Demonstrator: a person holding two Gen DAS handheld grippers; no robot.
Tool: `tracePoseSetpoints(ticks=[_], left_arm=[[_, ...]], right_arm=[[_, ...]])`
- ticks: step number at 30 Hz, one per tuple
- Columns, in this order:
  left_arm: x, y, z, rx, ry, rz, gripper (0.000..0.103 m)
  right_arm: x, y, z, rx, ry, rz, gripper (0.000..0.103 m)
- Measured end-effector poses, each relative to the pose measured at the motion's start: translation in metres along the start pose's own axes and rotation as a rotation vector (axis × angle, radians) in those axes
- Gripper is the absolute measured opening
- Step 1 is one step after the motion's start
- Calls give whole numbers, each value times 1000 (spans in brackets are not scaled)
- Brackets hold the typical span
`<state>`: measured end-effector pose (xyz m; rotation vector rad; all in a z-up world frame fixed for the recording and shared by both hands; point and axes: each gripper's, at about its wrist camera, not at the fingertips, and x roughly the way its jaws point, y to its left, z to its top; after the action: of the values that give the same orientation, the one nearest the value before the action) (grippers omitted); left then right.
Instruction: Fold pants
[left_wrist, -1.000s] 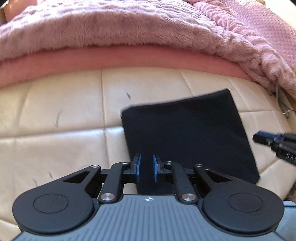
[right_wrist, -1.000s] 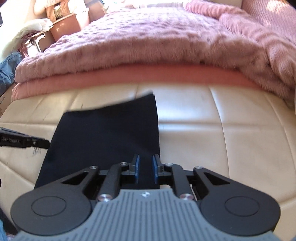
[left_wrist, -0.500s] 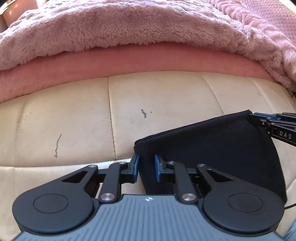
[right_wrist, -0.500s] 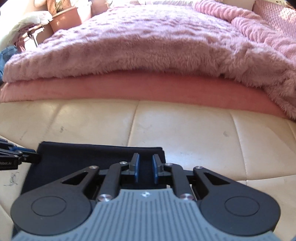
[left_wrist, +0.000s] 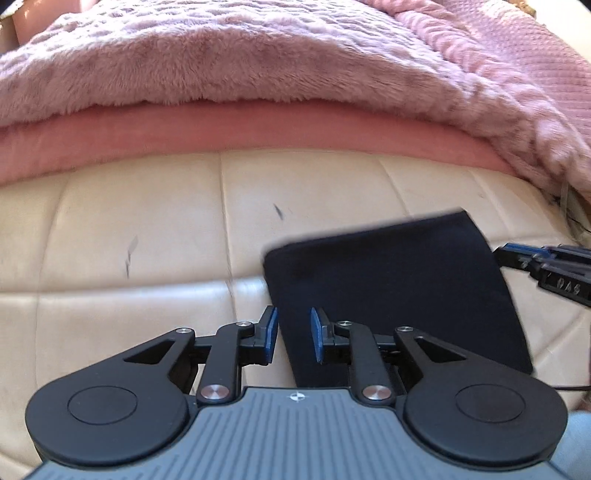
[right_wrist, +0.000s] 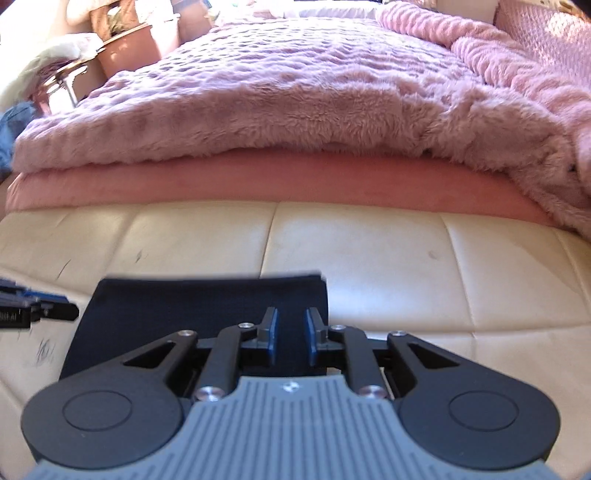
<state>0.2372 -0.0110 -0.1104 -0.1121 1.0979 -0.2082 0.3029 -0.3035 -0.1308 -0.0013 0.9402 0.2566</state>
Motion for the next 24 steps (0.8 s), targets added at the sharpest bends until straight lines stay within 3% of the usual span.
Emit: tracePoseSetpoints(ticks=[2, 3, 5, 6, 9, 11, 18, 24], left_arm=[[-8, -1, -16, -15, -8, -28, 22], [-11, 0, -24, -31, -22, -52, 23], [-11, 8, -36, -106, -41, -91, 43], [-9, 15, -41, -160, -60, -112, 47], [0, 29, -51, -235, -70, -119, 50], [6, 36, -54, -264, -61, -165, 50], [34, 59, -50, -413, -16, -332, 50], [54, 65, -48, -462, -11, -427, 50]], right_arm=[[-17, 4, -17, -7, 13, 7, 33], [-23, 3, -27, 6, 17, 15, 38], [-29, -5, -43, 57, 31, 40, 49], [-29, -10, -49, 89, 38, 50, 50], [-24, -35, -66, 241, 50, 115, 52], [-16, -52, -75, 323, 57, 150, 52], [18, -87, -76, 489, 83, 318, 53], [35, -102, -75, 553, 99, 432, 53]])
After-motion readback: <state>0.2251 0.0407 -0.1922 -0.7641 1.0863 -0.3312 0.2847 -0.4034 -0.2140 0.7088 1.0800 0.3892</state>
